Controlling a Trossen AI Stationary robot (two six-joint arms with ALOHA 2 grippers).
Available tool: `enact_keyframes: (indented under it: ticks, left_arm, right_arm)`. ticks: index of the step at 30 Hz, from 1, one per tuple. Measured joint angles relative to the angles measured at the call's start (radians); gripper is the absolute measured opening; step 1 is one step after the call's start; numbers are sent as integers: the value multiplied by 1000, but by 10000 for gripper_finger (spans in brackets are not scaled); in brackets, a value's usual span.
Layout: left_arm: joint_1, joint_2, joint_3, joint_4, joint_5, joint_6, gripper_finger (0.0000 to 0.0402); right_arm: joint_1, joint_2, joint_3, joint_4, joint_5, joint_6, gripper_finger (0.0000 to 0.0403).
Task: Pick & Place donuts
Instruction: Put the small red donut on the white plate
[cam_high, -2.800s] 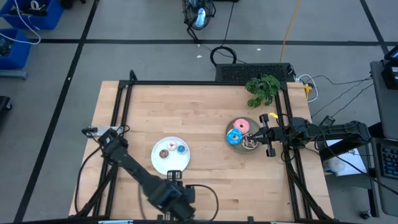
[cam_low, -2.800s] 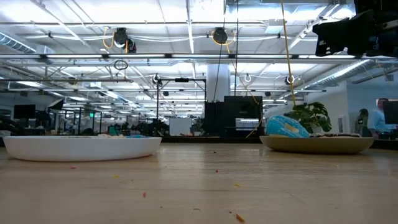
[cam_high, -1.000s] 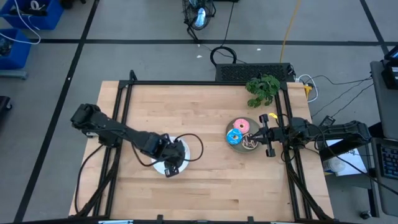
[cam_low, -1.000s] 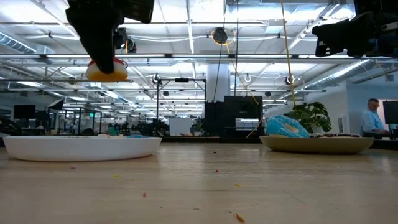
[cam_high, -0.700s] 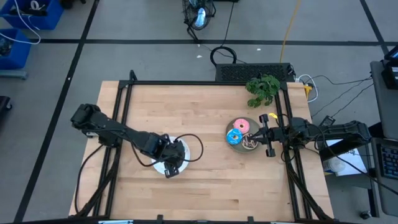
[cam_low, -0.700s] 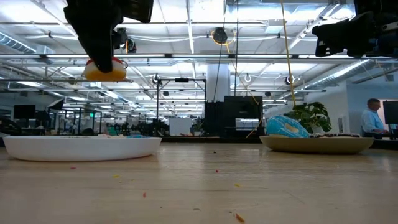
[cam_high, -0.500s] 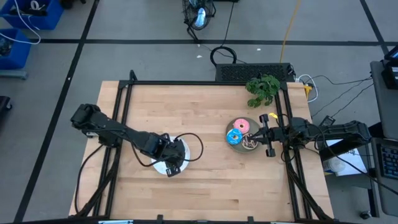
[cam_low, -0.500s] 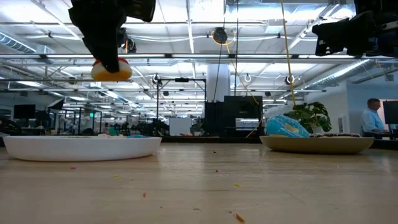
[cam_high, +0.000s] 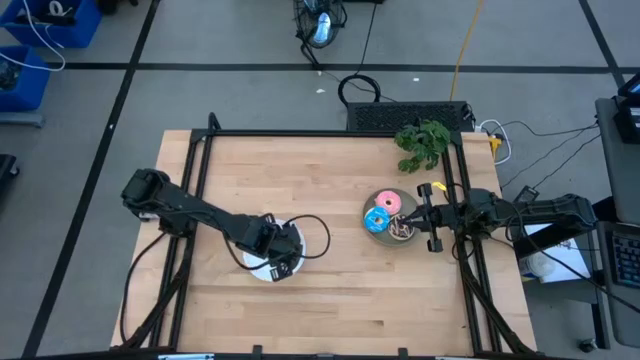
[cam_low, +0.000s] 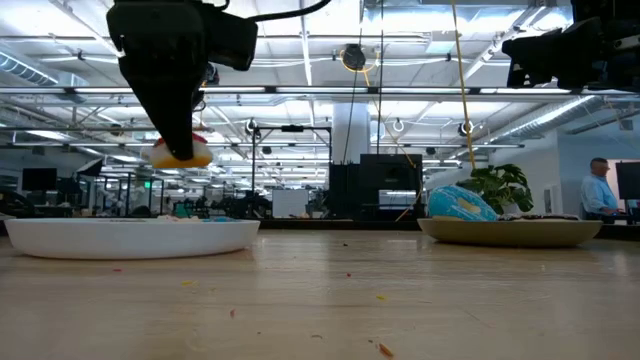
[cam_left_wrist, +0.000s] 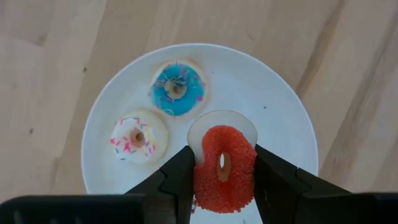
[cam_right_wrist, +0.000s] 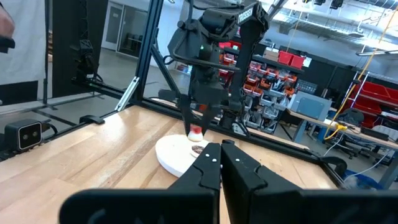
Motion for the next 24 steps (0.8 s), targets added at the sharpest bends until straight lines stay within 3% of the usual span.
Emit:
enact_keyframes:
  ticks: [24]
  left_arm:
    - [-2, 164, 0, 31, 53, 134, 148]
  right_arm:
    - [0, 7, 0, -1, 3, -3, 0]
